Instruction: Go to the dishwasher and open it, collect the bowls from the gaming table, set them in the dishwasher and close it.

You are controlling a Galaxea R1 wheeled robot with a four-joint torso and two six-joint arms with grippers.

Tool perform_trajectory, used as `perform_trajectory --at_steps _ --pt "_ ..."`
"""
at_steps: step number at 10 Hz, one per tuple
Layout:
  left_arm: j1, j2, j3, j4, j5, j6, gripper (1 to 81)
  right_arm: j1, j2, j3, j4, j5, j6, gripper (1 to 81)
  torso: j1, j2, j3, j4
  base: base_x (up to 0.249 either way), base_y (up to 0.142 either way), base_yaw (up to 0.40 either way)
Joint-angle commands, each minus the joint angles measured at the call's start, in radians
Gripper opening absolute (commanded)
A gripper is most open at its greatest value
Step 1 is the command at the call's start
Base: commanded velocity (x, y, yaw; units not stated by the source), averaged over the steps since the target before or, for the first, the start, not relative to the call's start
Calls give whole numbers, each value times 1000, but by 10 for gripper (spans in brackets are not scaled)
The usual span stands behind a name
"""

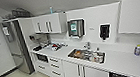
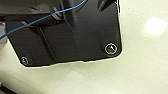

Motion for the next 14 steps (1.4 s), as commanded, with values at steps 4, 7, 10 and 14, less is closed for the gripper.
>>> perform_trajectory --at_steps 4,7,10,14 --pt "-59 -4 -3 4 44 -5 811 46 28 -50 250 11 -231 811 0 0 0 0 0 0 350" --pt "-62 -4 -3 3 44 -5 811 50 -16 16 250 -12 -254 811 0 0 0 0 0 0 350" --pt "-63 -4 -3 4 47 -5 811 52 -6 10 275 -24 -307 811 0 0 0 0 0 0 350" --pt "-65 -3 -1 6 48 -5 811 63 -16 -5 348 -43 -346 811 0 0 0 0 0 0 346"
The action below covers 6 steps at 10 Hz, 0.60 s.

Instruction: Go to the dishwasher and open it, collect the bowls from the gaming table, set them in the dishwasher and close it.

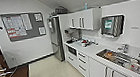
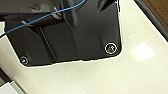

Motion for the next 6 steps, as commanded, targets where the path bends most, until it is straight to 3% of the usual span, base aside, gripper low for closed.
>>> perform_trajectory --at_steps 1,6 --pt "-61 -3 -3 5 43 -3 811 61 -11 11 24 -52 -1 811 0 0 0 0 0 0 339" --pt "-61 -3 -1 13 41 -2 811 90 -14 -3 21 -54 -6 811 0 0 0 0 0 0 339"
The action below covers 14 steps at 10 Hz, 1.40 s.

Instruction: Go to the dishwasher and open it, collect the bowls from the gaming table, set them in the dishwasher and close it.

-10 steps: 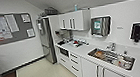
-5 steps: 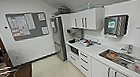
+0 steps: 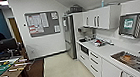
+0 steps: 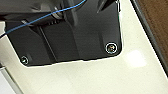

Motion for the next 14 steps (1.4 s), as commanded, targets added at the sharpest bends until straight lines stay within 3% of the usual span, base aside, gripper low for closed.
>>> perform_trajectory --at_steps 1,5,8,10,14 --pt "-61 -7 -1 11 43 -2 811 57 -7 -2 10 -50 1 811 0 0 0 0 0 0 339" --pt "-59 -7 3 15 40 1 811 38 -28 49 5 -33 -4 811 0 0 0 0 0 0 339" --pt "-50 -54 67 17 36 4 811 37 -186 319 4 -32 -5 811 0 0 0 0 0 0 339" --pt "-47 -95 126 15 35 4 811 37 -194 325 2 -33 -5 811 0 0 0 0 0 0 339" --pt "-47 -93 120 15 34 4 811 41 -157 270 7 -33 -7 811 0 0 0 0 0 0 339"
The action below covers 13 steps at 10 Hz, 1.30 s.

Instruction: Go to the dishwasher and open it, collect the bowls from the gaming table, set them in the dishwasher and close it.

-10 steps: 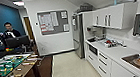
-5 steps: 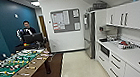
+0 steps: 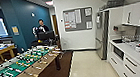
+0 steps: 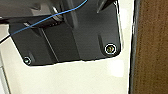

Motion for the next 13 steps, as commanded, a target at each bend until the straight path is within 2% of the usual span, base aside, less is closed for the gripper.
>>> perform_trajectory --at_steps 1,13 --pt "-53 -11 3 10 40 4 811 56 -4 -54 2 -47 -6 811 0 0 0 0 0 0 339" --pt "-53 -4 1 10 42 4 811 57 8 -66 2 -44 -8 811 0 0 0 0 0 0 339"
